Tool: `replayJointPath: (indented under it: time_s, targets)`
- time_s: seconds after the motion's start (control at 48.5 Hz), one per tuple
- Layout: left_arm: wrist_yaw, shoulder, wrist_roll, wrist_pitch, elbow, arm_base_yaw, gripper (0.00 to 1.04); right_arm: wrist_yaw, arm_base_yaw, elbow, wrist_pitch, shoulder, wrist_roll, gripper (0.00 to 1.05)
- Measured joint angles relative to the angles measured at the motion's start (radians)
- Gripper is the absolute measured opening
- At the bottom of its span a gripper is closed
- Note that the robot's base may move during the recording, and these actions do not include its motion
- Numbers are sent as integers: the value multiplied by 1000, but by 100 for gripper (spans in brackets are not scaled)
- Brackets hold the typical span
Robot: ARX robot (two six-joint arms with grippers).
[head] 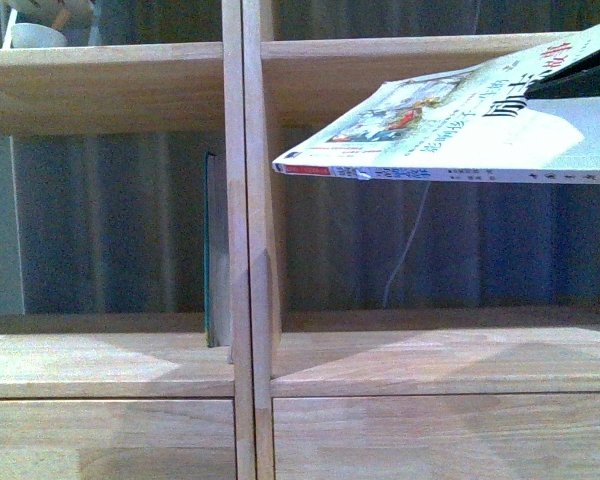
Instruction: Organize books on shelf
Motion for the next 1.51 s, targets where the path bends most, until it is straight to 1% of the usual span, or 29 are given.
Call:
replayJointPath:
  time_s: [0.041, 0.062, 0.103, 0.124, 0.165, 0.186, 0.289, 0.371, 0.433, 0.557, 0.598, 0.722, 0.784, 0.908, 1.052, 1.238, 1.506]
  targets:
    - [60, 67, -19, 47, 36, 21, 97, 5, 10, 0, -2, -2, -9, 7]
    - [75, 82, -24, 57, 45, 24, 97, 6, 15, 0, -2, -5, -13, 7]
    - [139, 140, -45, 94, 81, 35, 97, 9, 24, 0, -2, -8, -18, 7]
    - [148, 153, -48, 103, 90, 37, 97, 10, 27, -1, -2, -9, -18, 7]
    - [211, 205, -76, 134, 124, 43, 97, 13, 44, -2, -2, -15, -24, 7]
    - [267, 240, -100, 154, 149, 44, 97, 14, 50, -3, -2, -18, -27, 7]
    - [447, 354, -232, 244, 226, 30, 97, 29, 93, -5, -2, -35, -39, 7]
    - [494, 402, -313, 325, 246, 8, 97, 43, 117, -5, -2, -40, -41, 7]
    - [488, 446, -410, 403, 260, -21, 97, 55, 138, -4, -3, -43, -42, 7]
    - [415, 530, -554, 528, 291, -110, 97, 73, 179, 5, -11, -44, -46, 7]
    - [382, 565, -602, 578, 302, -154, 97, 82, 197, 11, -14, -44, -48, 7]
    - [325, 626, -674, 657, 323, -245, 97, 92, 229, 26, -14, -44, -50, 7]
    - [296, 664, -699, 705, 348, -325, 97, 103, 242, 31, -14, -44, -49, 7]
    - [259, 721, -721, 763, 406, -421, 97, 123, 271, 31, -14, -44, -46, 7]
    - [248, 760, -721, 773, 460, -462, 97, 132, 314, 27, -30, -58, -47, 7]
    - [239, 781, -716, 785, 499, -481, 97, 132, 349, 11, -42, -92, -47, 7]
    - [187, 790, -688, 798, 515, -505, 97, 146, 399, -26, -55, -123, -50, 7]
